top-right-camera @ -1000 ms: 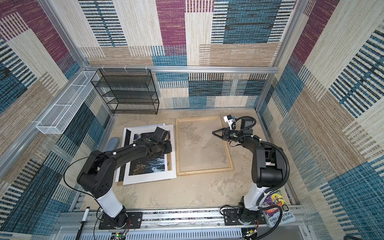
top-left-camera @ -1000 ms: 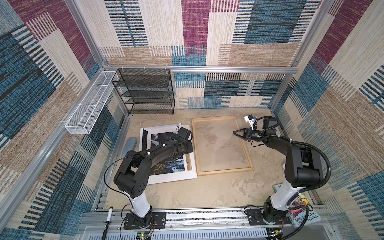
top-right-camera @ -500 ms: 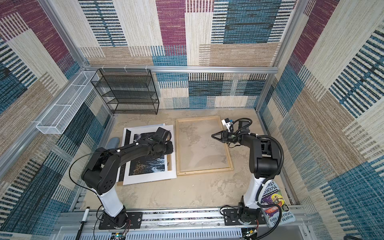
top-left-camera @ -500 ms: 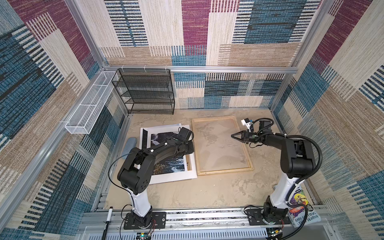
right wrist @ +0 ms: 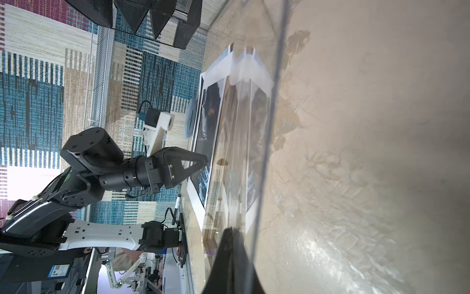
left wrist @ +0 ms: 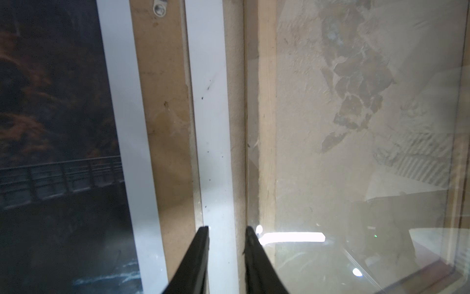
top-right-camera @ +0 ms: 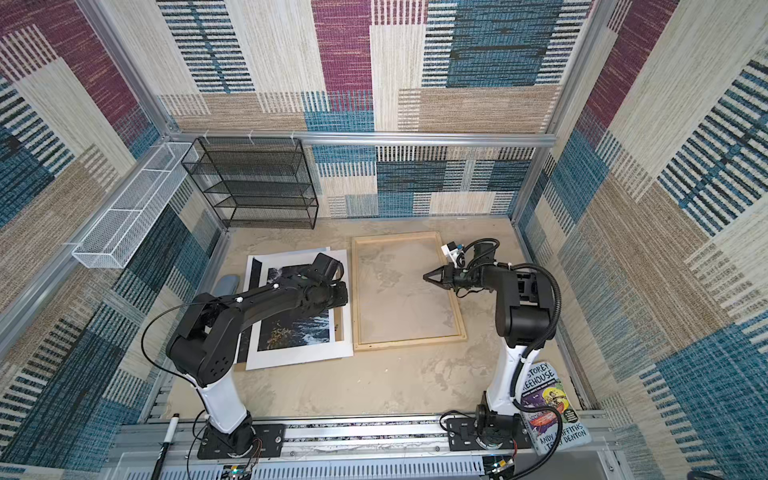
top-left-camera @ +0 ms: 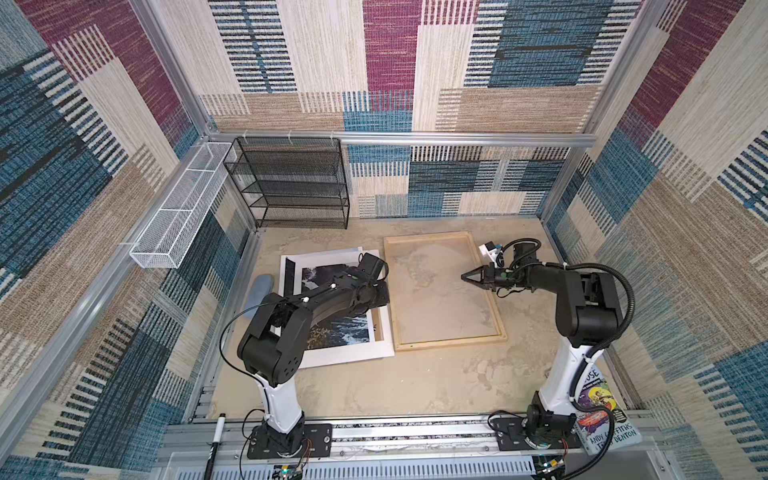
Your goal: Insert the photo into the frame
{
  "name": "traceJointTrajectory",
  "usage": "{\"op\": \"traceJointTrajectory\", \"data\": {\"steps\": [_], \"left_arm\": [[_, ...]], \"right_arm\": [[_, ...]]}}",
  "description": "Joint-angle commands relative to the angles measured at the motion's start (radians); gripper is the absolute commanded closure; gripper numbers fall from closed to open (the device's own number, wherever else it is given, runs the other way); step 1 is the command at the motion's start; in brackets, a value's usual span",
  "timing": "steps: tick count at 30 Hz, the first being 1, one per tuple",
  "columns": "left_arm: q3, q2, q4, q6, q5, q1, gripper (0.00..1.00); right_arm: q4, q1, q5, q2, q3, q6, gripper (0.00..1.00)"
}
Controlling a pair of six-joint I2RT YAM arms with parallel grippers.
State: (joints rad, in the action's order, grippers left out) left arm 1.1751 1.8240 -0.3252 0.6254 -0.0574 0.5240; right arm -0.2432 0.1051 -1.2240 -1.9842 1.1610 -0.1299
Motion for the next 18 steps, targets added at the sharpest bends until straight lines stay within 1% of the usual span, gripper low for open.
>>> {"op": "traceJointTrajectory", "data": {"steps": [1, 8, 18], "left_arm": [[0.000, -0.006, -0.018, -0.016, 0.011, -0.001, 0.71], [-0.020, -0.006, 0.003, -0.001, -0.002, -0.001, 0.72], [-0.028, -0.009, 0.016, 0.000, -0.020, -0.001, 0.72]], "right_arm": [[-0.008, 0.001, 0.018, -0.005, 0.007, 0.035, 0.98], [0.012, 0.009, 0.020, -0.006, -0.005, 0.024, 1.00], [0.011, 0.028, 0.012, 0.005, -0.001, 0.026, 1.00]]}}
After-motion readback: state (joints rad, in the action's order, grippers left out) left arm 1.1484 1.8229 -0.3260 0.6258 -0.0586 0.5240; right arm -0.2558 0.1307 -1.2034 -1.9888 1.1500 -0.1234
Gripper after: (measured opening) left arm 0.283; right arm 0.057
